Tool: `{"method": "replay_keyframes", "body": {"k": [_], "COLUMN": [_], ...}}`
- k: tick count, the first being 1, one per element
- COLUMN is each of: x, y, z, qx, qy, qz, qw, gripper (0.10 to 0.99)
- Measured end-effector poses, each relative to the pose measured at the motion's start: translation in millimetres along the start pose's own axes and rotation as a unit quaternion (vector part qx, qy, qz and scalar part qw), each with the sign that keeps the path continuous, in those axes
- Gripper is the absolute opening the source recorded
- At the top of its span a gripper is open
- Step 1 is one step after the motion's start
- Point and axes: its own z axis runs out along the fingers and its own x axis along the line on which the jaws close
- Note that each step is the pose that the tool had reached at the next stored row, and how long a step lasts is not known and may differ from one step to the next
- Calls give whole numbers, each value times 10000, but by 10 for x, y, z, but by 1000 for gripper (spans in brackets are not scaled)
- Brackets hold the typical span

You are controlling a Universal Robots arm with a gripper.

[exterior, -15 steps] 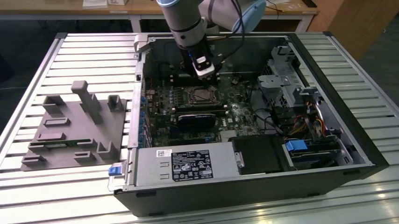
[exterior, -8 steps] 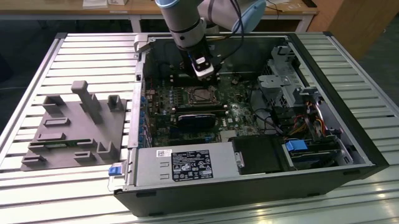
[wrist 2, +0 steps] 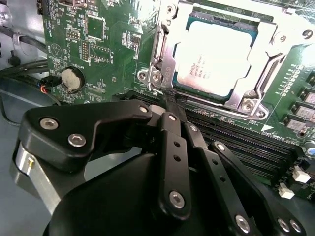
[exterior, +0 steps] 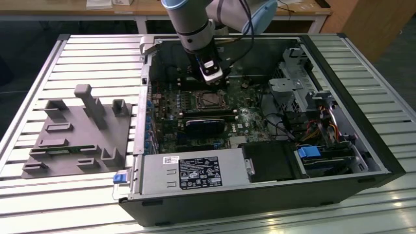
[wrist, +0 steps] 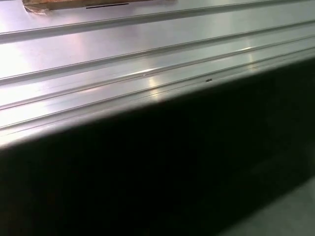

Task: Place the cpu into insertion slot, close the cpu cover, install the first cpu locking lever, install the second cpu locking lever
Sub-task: 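Install the first cpu locking lever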

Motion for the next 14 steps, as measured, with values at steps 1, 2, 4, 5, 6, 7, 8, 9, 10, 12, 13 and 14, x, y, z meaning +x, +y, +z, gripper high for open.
{"method": "replay_keyframes", "body": {"k": [1, 2, 4, 5, 6, 7, 8, 9, 10, 12, 13, 14], "x": [-3, -5, -8, -10, -11, -11, -11, -11, -12, -18, -22, -27], "y": [-7, -14, -23, -27, -29, -30, -30, -31, -31, -28, -25, -22], "z": [-1, -2, -1, -1, -1, -1, -2, -3, -6, -26, -40, -55], "qx": [2, 1, -1, -1, -2, -1, 0, 1, 0, 1, 1, 1], "qy": [-1, 0, 0, 0, 0, -1, -1, 0, 0, -1, 0, 0], "qz": [0, 0, 0, 0, 0, 1, 1, 1, 0, 0, 0, 1], "qw": [10000, 10000, 10000, 10000, 10000, 10000, 10000, 10000, 10000, 10000, 10000, 10000], "gripper": [102, 102, 102, 102, 102, 102, 102, 102, 102, 102, 102, 102]}}
